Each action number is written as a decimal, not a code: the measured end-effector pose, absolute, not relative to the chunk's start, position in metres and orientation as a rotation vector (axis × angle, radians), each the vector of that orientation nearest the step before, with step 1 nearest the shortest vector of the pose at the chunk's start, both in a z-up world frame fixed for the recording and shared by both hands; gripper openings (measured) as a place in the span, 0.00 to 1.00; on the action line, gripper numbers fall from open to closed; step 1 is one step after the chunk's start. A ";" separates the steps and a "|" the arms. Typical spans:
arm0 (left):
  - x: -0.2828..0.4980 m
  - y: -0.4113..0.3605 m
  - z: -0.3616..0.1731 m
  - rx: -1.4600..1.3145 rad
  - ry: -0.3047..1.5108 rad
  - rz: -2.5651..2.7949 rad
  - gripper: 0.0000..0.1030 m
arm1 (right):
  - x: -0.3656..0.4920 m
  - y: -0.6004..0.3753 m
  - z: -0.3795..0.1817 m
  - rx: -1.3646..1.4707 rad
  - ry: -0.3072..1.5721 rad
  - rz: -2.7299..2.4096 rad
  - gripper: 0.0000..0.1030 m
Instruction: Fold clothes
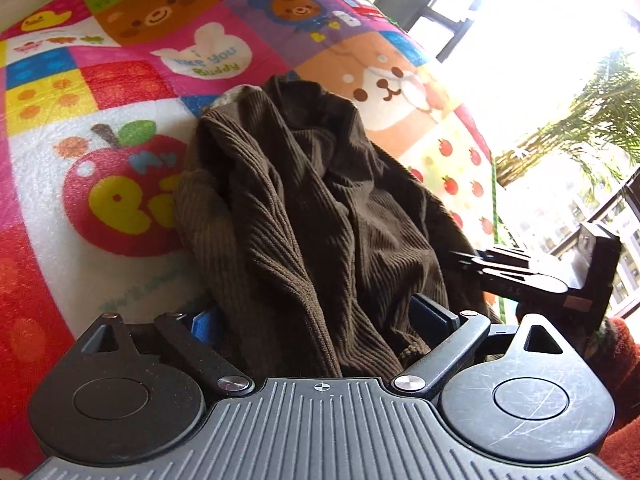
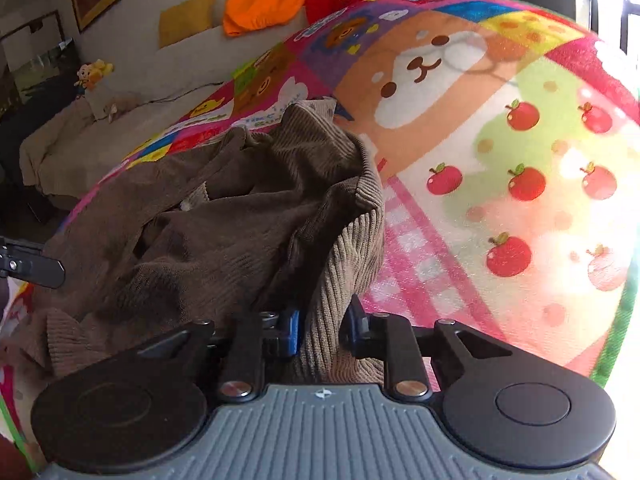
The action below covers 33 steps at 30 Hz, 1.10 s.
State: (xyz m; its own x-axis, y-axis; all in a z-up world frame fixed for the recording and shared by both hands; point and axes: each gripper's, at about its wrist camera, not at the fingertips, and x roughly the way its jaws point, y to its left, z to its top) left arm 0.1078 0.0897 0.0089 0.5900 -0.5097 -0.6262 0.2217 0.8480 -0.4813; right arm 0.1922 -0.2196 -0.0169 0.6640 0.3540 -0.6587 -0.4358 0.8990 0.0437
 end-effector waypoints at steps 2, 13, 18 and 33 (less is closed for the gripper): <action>0.106 0.099 0.011 -0.357 0.810 -0.350 0.98 | 0.172 -0.214 0.002 -0.221 0.624 0.438 0.31; 0.118 0.116 0.040 -0.379 0.644 -0.165 1.00 | 0.114 -0.121 -0.008 -0.369 0.697 0.936 0.56; 0.115 0.109 0.055 -0.269 0.607 -0.178 1.00 | 0.140 -0.133 0.016 -0.390 0.601 0.849 0.09; 0.120 0.089 0.047 -0.103 0.667 -0.233 1.00 | 0.289 -0.345 0.083 -0.142 0.455 -0.107 0.19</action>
